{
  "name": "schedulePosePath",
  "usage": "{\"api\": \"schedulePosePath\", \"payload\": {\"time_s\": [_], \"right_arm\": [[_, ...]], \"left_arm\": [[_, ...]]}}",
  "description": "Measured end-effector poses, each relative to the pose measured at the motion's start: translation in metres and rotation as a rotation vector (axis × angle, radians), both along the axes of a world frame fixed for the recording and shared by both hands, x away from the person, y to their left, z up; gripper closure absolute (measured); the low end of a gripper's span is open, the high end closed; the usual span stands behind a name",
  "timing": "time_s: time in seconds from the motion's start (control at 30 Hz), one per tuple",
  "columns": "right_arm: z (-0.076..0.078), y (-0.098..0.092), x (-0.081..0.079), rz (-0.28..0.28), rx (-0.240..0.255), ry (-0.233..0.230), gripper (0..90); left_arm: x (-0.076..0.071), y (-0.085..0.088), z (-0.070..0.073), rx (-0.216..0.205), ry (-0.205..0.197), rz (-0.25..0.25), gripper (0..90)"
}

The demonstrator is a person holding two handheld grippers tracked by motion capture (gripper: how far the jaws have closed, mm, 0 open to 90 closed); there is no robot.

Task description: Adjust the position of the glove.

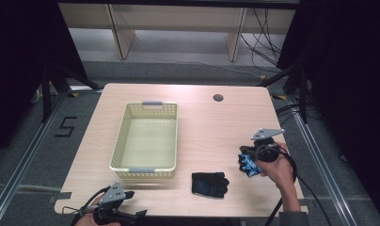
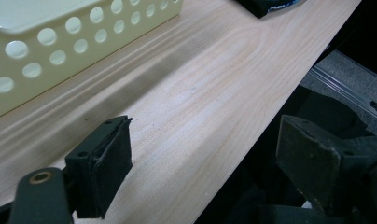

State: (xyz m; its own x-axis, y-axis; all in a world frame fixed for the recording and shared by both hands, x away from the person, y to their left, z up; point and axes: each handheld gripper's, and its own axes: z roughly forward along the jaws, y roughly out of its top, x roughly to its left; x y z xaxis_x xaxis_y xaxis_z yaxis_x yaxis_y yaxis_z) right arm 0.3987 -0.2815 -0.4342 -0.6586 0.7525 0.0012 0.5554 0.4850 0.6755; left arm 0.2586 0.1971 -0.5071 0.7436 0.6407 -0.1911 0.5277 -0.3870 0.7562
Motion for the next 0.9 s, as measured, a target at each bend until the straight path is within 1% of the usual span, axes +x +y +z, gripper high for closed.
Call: {"api": "schedulePosePath", "payload": {"time_s": [0.07, 0.1, 0.13, 0.17, 0.2, 0.23, 0.27, 0.3, 0.33, 0.37, 0.4, 0.43, 0.47, 0.5, 0.53, 0.57, 0.6, 0.63, 0.67, 0.7, 0.73, 0.77, 0.8, 0.83, 0.87, 0.9], "right_arm": [[-0.004, -0.014, 0.001, -0.042, -0.024, -0.002, 90.0], [-0.004, -0.014, 0.001, -0.042, -0.024, -0.002, 90.0], [-0.009, -0.019, 0.001, -0.077, -0.026, -0.019, 90.0], [-0.011, -0.027, 0.002, -0.091, -0.059, -0.002, 90.0], [-0.015, -0.034, 0.003, -0.129, -0.072, 0.002, 90.0], [-0.017, -0.039, 0.003, -0.151, -0.075, 0.008, 90.0], [-0.02, -0.045, 0.004, -0.17, -0.083, 0.007, 90.0], [-0.022, -0.05, 0.004, -0.197, -0.09, 0.02, 90.0], [-0.025, -0.058, 0.003, -0.232, -0.092, 0.027, 90.0], [-0.025, -0.058, 0.003, -0.232, -0.092, 0.027, 90.0], [-0.028, -0.062, 0.004, -0.233, -0.098, 0.015, 90.0], [-0.028, -0.064, 0.003, -0.256, -0.094, 0.033, 90.0], [-0.028, -0.066, 0.003, -0.266, -0.101, 0.033, 90.0], [-0.03, -0.068, 0.003, -0.268, -0.104, 0.036, 90.0], [-0.032, -0.071, 0.003, -0.295, -0.119, 0.044, 90.0], [-0.032, -0.071, 0.003, -0.295, -0.119, 0.044, 90.0], [-0.033, -0.074, 0.003, -0.295, -0.124, 0.045, 90.0], [-0.035, -0.077, 0.003, -0.297, -0.131, 0.047, 90.0], [-0.037, -0.078, 0.003, -0.304, -0.13, 0.054, 90.0], [-0.039, -0.081, 0.003, -0.299, -0.138, 0.057, 90.0], [-0.04, -0.081, 0.003, -0.31, -0.139, 0.062, 90.0], [-0.043, -0.081, 0.002, -0.304, -0.138, 0.074, 90.0], [-0.044, -0.08, 0.002, -0.309, -0.134, 0.087, 90.0], [-0.046, -0.079, 0.001, -0.302, -0.131, 0.098, 90.0], [-0.047, -0.079, 0.0, -0.289, -0.131, 0.099, 90.0], [-0.047, -0.079, -0.002, -0.287, -0.136, 0.101, 90.0]], "left_arm": [[0.0, 0.0, -0.001, -0.007, -0.001, 0.003, 17.7], [0.0, -0.001, -0.001, -0.007, -0.001, 0.002, 17.7], [-0.001, -0.001, -0.001, -0.006, 0.005, 0.002, 17.7], [-0.001, -0.001, 0.0, -0.004, 0.015, 0.012, 17.7], [0.0, 0.0, 0.0, 0.017, 0.008, 0.003, 17.7], [-0.002, -0.001, 0.0, -0.019, 0.014, 0.015, 17.7], [-0.001, -0.001, 0.0, -0.015, 0.009, 0.011, 17.7], [0.001, 0.001, 0.0, 0.015, -0.007, -0.008, 17.6], [0.0, 0.0, -0.001, -0.008, 0.001, 0.002, 17.7], [0.0, 0.0, -0.001, -0.008, 0.001, 0.002, 17.7], [0.0, -0.001, -0.001, -0.009, 0.005, 0.003, 17.7], [-0.001, -0.001, -0.001, -0.012, 0.015, 0.008, 17.7], [0.0, 0.001, 0.0, 0.025, -0.001, -0.018, 17.7], [0.0, 0.001, 0.0, 0.023, -0.001, -0.015, 17.6], [-0.001, -0.002, -0.001, -0.013, 0.017, 0.012, 17.7], [-0.001, -0.002, -0.001, -0.013, 0.017, 0.012, 17.7], [0.0, -0.001, -0.001, -0.006, 0.0, 0.002, 17.7], [0.0, -0.001, -0.001, -0.007, 0.0, 0.001, 17.7], [0.0, 0.0, 0.0, -0.005, 0.008, -0.004, 17.7], [-0.001, -0.002, -0.001, -0.017, 0.017, 0.015, 17.7], [-0.001, -0.002, -0.001, -0.015, 0.019, 0.013, 17.7], [-0.001, -0.002, -0.001, -0.015, 0.019, 0.013, 17.7], [-0.001, -0.001, 0.0, -0.01, 0.017, 0.007, 17.6], [0.001, 0.001, 0.001, 0.021, -0.005, -0.011, 17.7], [0.0, 0.001, 0.001, 0.015, -0.002, -0.007, 17.7], [0.0, 0.0, 0.0, -0.009, 0.001, 0.005, 17.6]]}}
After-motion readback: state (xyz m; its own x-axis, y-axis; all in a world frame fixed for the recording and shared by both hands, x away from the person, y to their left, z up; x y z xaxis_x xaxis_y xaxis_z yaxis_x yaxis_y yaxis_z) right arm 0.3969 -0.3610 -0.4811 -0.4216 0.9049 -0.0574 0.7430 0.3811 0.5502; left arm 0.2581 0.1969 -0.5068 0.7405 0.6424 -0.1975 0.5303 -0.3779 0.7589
